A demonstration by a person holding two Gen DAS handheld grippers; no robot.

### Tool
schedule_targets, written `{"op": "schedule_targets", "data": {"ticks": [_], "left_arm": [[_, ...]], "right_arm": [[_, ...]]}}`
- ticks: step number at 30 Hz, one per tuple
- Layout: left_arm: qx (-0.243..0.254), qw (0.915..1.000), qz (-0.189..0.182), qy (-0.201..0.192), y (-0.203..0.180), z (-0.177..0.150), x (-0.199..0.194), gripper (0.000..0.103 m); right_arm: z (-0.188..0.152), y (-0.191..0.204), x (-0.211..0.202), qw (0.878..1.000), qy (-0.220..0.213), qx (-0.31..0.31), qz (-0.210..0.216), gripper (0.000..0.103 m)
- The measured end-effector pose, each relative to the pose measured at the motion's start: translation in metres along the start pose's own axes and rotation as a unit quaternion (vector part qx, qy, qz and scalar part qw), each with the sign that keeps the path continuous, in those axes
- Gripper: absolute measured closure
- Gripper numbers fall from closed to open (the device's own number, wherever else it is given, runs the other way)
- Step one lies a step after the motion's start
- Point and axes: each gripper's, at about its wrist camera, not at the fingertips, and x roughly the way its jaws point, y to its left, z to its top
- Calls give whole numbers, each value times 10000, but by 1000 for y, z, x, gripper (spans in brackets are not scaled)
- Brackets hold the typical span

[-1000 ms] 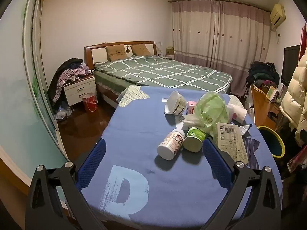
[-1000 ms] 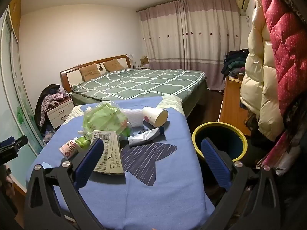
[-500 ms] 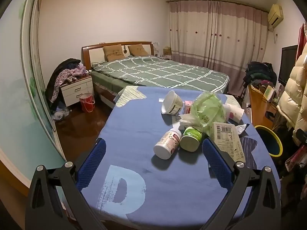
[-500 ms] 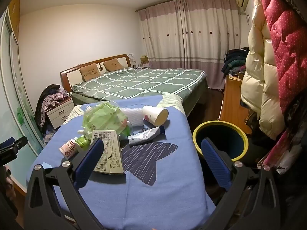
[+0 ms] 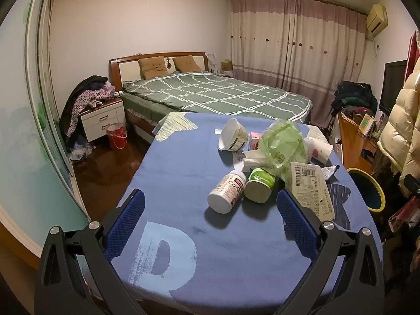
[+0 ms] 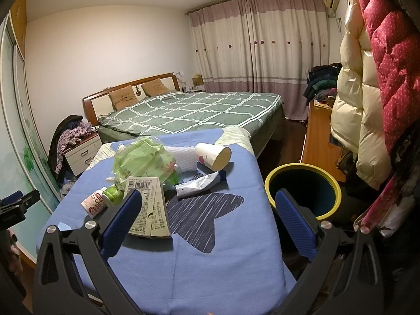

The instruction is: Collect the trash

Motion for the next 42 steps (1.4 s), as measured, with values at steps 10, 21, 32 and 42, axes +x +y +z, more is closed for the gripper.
{"op": "schedule_targets", "data": {"ticks": [10,21,32,42], "left_arm": [[-12,10000,-7,-2,-2,-1,1,4],[-23,9999,-87,73,-3,-1,1,4],[-13,9999,-97,108,-4,-4,3,4],[-16,9997,-126,210,-5,-6,10,4]], "right_arm": [[0,-2,0,10000,8,16,8,6],[0,-2,1,10000,23,32,12,6],[-5,-3,5,10000,40,57,21,6],[-4,-3,5,10000,47,59,18,6]]}}
